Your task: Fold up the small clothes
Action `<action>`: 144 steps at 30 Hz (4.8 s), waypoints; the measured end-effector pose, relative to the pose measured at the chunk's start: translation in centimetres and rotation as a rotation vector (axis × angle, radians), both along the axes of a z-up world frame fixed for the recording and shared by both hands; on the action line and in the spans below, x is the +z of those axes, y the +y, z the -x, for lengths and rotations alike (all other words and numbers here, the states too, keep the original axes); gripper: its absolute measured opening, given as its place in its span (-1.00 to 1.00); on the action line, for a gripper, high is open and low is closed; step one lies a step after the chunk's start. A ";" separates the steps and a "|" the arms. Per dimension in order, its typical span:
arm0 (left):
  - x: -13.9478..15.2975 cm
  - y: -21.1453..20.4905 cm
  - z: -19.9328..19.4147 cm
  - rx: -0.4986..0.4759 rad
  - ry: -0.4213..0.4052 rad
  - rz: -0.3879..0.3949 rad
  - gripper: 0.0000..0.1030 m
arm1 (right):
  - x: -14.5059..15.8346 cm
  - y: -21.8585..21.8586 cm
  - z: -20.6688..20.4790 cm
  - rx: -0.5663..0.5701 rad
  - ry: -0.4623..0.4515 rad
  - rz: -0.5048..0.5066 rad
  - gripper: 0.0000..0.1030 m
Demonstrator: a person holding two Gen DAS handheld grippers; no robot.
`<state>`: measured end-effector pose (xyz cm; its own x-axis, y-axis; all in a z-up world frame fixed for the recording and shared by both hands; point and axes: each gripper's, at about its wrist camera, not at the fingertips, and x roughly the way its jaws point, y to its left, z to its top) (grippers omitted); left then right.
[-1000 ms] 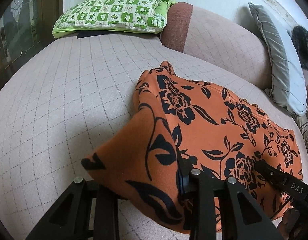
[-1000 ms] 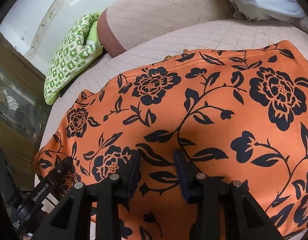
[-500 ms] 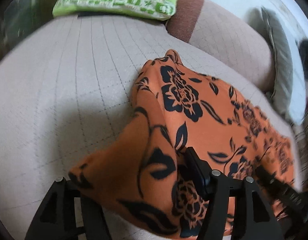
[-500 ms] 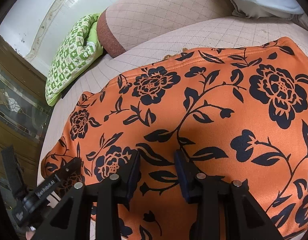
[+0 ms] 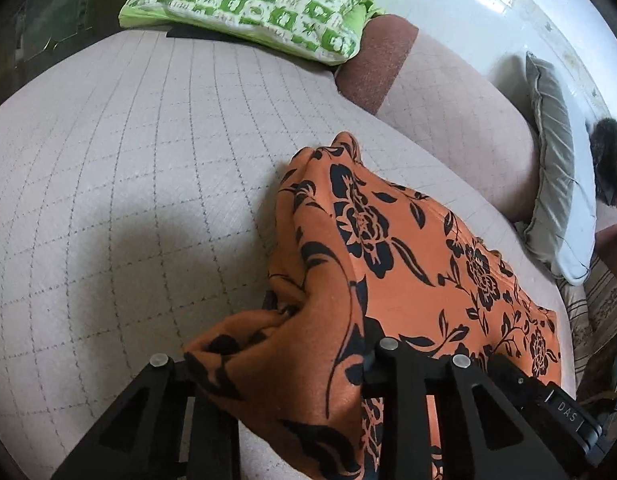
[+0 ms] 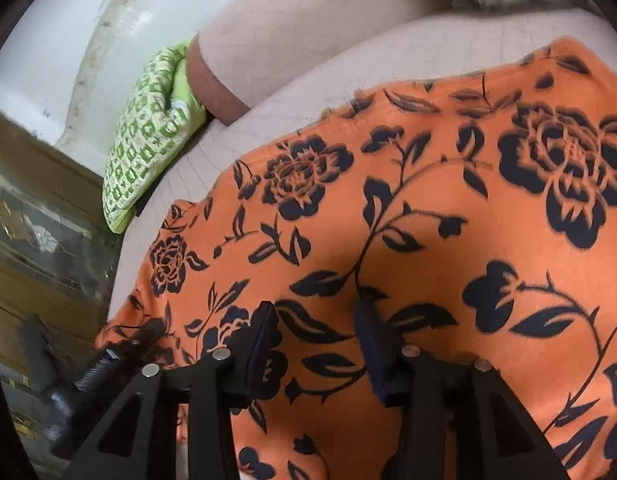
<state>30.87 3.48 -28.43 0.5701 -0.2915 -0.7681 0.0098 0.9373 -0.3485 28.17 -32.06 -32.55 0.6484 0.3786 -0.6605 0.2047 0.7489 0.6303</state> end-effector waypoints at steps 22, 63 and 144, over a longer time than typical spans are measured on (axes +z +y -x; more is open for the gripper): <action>6.0 -9.7 4.8 -0.328 -0.326 -0.037 -0.41 | 0.9 -4.1 1.6 0.121 -0.095 -0.520 0.44; 5.6 -25.8 11.4 -0.720 -0.338 0.008 -0.43 | 6.2 -14.0 -2.1 0.078 -0.260 -0.170 -0.71; 2.3 -20.5 3.3 -0.696 -0.065 -0.225 0.47 | 6.4 -14.1 13.1 0.034 -0.088 0.107 -0.41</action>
